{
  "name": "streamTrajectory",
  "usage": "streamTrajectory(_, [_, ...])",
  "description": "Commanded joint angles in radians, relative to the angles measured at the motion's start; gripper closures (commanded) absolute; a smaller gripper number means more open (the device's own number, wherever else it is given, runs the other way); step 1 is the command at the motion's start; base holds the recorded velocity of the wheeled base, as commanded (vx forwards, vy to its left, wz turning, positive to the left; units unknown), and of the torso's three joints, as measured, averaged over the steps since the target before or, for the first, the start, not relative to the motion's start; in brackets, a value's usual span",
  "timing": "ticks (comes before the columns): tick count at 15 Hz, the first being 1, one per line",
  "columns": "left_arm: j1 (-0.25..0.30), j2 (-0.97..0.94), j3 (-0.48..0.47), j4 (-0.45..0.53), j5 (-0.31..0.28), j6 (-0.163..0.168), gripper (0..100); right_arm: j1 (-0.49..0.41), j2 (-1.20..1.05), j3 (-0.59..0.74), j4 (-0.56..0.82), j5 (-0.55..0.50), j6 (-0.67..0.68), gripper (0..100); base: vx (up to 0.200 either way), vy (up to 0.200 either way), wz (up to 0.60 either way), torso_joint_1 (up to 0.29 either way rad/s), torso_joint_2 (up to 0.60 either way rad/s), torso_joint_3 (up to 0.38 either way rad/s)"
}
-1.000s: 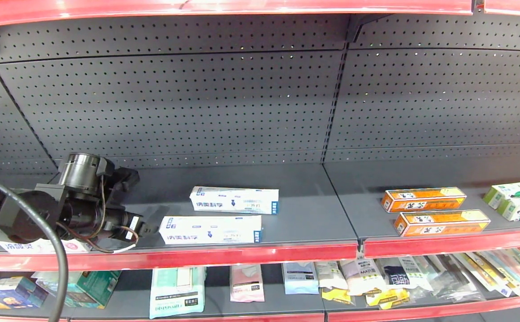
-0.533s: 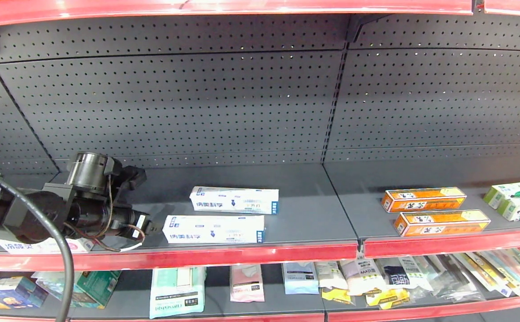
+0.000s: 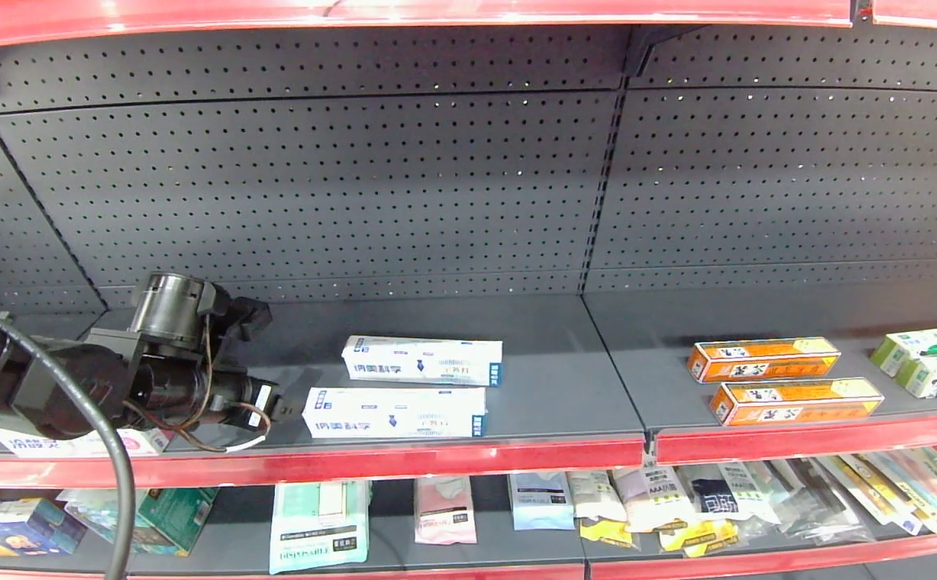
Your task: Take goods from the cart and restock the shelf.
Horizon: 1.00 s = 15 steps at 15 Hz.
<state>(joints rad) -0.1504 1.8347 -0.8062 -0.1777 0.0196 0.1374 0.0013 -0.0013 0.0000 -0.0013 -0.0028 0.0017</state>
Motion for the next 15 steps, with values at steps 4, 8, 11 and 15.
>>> streamTrajectory(4, [-0.014, 0.0, -0.004, 0.0, 0.0, -0.006, 0, 0.0, 0.001, 0.0, 0.0, 0.0, 0.0, 0, 0.0, 0.0, 0.0, 0.0, 0.0, 0.0])
streamTrajectory(8, [-0.026, 0.001, -0.008, 0.0, 0.0, -0.012, 0, 0.0, 0.001, 0.0, 0.0, 0.0, 0.0, 0, 0.0, 0.0, 0.0, 0.0, 0.0, 0.0])
streamTrajectory(11, [-0.043, 0.003, -0.008, 0.0, 0.0, -0.05, 0, 0.0, 0.001, 0.0, 0.0, 0.0, 0.0, 0, 0.0, 0.0, 0.0, 0.0, 0.0, 0.0])
streamTrajectory(15, [-0.043, 0.006, -0.01, 0.0, 0.0, -0.048, 0, 0.0, 0.001, 0.0, 0.0, 0.0, 0.0, 0, 0.0, 0.0, 0.0, 0.0, 0.0, 0.0])
